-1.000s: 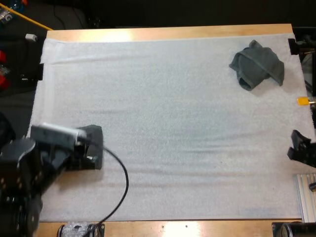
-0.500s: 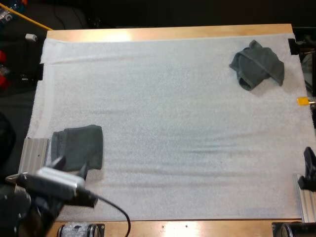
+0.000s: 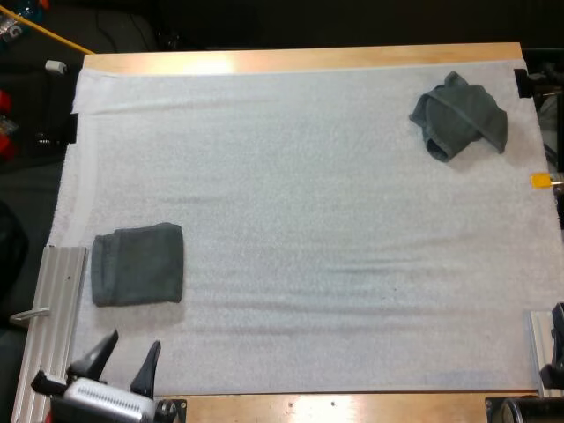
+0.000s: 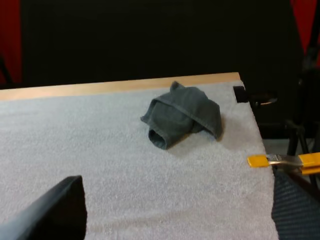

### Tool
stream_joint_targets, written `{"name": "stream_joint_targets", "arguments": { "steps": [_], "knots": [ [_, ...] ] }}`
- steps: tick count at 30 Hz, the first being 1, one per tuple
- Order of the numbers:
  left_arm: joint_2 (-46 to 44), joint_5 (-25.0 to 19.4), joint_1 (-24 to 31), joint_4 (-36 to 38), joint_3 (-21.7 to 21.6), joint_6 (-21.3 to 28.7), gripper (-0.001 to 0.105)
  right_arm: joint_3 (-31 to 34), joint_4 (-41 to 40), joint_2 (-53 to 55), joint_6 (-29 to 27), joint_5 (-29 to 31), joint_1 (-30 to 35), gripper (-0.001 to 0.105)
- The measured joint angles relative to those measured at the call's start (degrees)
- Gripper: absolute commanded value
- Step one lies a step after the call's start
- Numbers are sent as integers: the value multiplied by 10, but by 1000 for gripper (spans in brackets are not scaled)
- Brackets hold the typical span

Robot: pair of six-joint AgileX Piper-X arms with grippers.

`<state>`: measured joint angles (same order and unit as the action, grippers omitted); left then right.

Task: Pick towel from pile, fold and stack

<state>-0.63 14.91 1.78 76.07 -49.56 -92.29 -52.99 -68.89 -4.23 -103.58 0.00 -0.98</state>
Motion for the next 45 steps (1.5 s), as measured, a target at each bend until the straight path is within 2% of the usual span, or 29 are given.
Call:
{"name": "stream_joint_targets", "arguments": {
  "steps": [6,11,15,22,29,35,45],
  "knots": [
    [-1,0,0,63,0,10,51,35,-7,50,29,0,0,74],
    [-1,0,0,112,0,10,51,37,-34,50,23,0,0,74],
    [-2,0,1,119,0,21,51,41,-33,50,20,0,0,74],
    [-2,0,1,38,38,22,51,85,16,50,20,0,0,74],
    [-2,0,1,-67,111,22,51,158,58,50,20,0,0,74],
    [-1,0,1,-94,177,22,51,209,59,50,20,0,0,74],
    [0,0,1,-169,202,19,51,217,65,50,20,0,0,74]
  ]
}}
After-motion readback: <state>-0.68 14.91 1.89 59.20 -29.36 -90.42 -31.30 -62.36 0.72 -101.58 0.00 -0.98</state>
